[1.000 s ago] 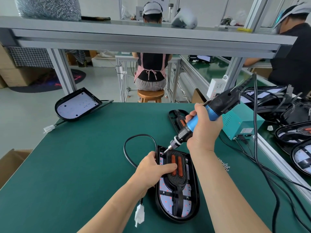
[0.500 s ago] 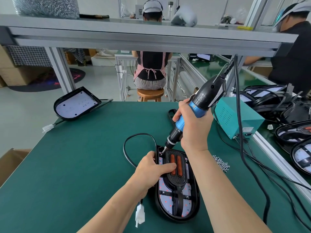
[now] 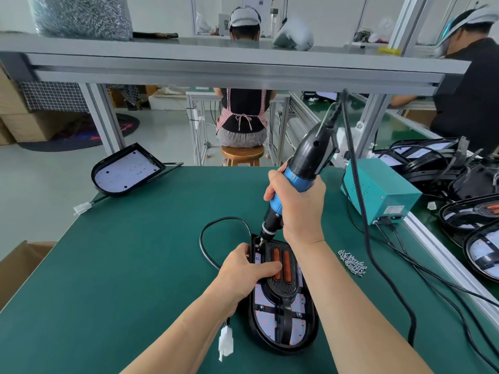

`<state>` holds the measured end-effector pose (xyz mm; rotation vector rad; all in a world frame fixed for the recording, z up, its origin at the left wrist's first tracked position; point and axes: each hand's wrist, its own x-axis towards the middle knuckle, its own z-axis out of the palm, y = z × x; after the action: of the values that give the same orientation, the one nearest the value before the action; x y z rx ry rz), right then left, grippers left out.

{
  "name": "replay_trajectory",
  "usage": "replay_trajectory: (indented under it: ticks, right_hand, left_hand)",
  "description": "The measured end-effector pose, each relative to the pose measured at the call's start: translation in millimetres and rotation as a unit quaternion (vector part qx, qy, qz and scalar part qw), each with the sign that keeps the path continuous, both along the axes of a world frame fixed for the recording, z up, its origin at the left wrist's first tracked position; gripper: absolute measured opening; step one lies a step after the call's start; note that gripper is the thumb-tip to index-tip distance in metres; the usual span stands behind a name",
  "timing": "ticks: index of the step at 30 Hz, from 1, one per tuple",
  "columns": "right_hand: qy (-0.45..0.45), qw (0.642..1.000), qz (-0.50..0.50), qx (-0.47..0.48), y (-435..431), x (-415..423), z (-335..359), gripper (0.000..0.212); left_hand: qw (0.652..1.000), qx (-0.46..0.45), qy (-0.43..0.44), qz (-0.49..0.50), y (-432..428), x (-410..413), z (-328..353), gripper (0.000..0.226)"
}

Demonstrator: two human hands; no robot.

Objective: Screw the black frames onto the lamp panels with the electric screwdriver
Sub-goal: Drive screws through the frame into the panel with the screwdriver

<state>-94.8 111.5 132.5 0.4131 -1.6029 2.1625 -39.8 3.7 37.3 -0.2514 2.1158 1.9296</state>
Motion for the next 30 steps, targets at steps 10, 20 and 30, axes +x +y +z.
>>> replay_trajectory:
  ticks: [10,20,30]
  right_hand:
    - [-0.058,0.989,-0.017,-0.134,26.8,0.6,0.2,0.013]
    - [-0.027,0.987,0.072,-0.139,45.8,12.7,24.3,0.019]
    - [-0.191,0.924,-0.119,-0.310,145.3,34.9,-24.8,0.017]
  left_hand:
    - [0.999,-0.020,-0.014,-0.029,0.3,-1.2,4.9,0.062]
    - [0.999,-0.020,-0.027,-0.036,0.3,1.6,12.6,0.060]
    - [0.933,-0.346,0.090,-0.030,2.6,17.0,20.6,0.068]
